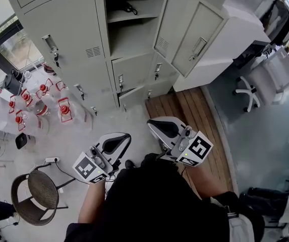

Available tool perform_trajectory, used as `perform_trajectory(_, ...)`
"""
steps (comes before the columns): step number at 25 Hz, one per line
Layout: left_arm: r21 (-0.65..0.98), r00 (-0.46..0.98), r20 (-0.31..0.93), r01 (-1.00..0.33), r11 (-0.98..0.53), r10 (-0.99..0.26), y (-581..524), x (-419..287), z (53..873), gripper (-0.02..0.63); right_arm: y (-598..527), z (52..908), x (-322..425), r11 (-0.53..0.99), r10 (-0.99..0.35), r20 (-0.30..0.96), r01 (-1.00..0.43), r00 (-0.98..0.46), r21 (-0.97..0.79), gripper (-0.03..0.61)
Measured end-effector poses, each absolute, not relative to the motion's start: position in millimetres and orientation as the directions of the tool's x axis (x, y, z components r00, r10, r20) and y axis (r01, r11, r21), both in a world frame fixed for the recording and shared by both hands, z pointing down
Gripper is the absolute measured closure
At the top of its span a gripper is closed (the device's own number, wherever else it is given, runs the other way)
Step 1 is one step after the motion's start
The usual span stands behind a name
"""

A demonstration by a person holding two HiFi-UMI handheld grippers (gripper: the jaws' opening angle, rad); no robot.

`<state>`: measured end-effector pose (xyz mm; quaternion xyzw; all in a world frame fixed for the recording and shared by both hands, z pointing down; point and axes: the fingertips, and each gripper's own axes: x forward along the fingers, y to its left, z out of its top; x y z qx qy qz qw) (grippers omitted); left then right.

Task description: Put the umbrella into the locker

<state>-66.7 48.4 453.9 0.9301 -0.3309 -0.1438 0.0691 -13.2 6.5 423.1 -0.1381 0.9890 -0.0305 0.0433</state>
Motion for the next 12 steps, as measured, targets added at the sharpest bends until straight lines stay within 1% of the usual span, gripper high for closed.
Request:
perform_trajectory(5, 0.240, 0.712, -0.236, -0.617, -0.750, -0.661, 49, -57, 451, 0.598, 14, 422, -5, 0.972, -0.230, -0.076, -0.226, -0.970, -0.064, 0.568)
perform_trajectory(12, 0.201, 0.756, -0.207, -0.588, -0.783, -0.621, 48, -21, 438, 0.598, 22, 433, 19, 0.975, -0.210, -0.060, -0.204, -0.976, -0.093, 0.569)
